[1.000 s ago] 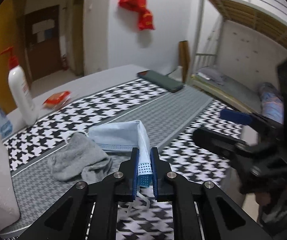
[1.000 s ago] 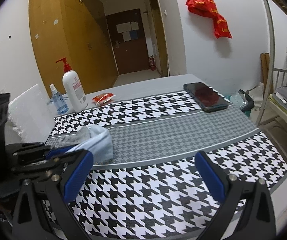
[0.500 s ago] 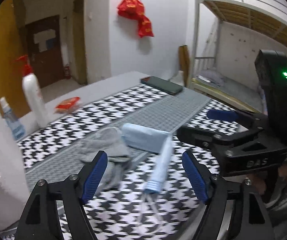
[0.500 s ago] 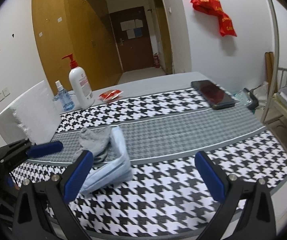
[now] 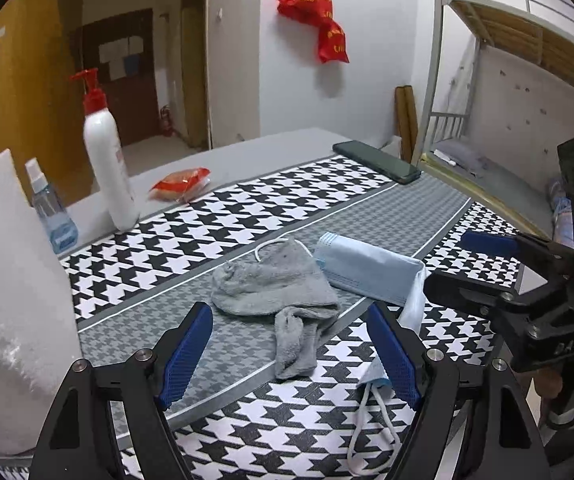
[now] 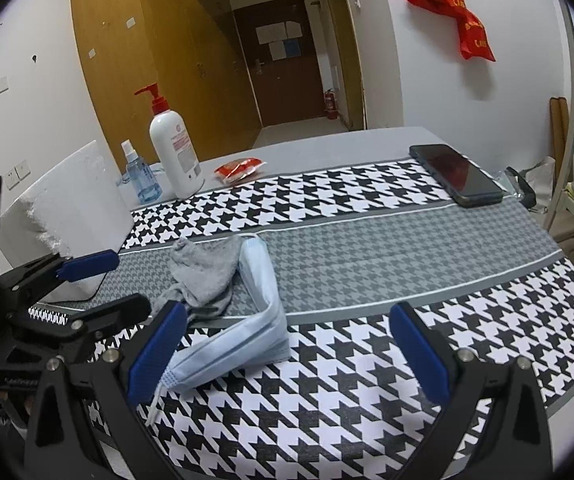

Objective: Organize soft objects
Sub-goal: 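Close the left gripper on the grey sock, then grasp the blue mask edge with the right gripper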

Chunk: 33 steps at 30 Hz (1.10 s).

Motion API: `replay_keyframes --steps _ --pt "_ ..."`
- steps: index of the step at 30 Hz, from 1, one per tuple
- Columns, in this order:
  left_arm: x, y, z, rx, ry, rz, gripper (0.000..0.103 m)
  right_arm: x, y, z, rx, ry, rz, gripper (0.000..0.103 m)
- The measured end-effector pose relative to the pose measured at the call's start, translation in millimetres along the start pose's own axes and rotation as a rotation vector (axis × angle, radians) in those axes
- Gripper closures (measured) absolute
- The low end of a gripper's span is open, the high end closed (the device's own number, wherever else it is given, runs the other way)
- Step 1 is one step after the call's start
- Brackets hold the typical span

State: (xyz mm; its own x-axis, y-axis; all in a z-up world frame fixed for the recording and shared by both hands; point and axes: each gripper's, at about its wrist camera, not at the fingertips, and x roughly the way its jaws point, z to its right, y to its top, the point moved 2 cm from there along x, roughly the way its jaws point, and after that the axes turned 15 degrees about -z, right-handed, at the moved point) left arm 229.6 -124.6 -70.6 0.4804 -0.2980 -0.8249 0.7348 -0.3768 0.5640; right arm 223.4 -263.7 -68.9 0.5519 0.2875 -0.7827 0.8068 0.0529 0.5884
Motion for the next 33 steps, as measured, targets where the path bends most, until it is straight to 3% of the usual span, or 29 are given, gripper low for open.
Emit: replay_keyframes --steps 4,9,14,17,22,30,33 --pt "8.9 4.9 -1.2 -0.002 -0.035 -0.027 0.023 4.8 0.0 1.3 0.002 0.011 -0.016 0.001" --pt "17.8 8.9 -2.6 -0.007 -0.017 -0.041 0.023 11.5 0.1 -2.2 -0.022 0.004 -0.036 0.006" --pt "24.1 12.3 8.8 0.059 -0.009 -0.042 0.023 14.2 -0.4 -1.2 -0.026 -0.009 -0.046 0.008" --pt "33.9 15.1 8.0 0.062 -0.019 -0.081 0.026 14.7 0.5 -1.1 -0.031 -0.01 -0.047 0.008" --pt "47.8 17.3 2.7 0.055 0.007 -0.133 0.052 16.1 1.7 -1.6 -0.04 -0.007 -0.042 0.008" --pt "56.3 15.1 -3.9 0.039 0.016 -0.159 0.078 23.6 5.4 -8.3 -0.064 0.002 -0.063 0.008" --pt "54.8 14.5 -10.4 0.011 -0.014 -0.151 0.081 28.6 7.3 -14.1 -0.079 -0.002 -0.078 0.008"
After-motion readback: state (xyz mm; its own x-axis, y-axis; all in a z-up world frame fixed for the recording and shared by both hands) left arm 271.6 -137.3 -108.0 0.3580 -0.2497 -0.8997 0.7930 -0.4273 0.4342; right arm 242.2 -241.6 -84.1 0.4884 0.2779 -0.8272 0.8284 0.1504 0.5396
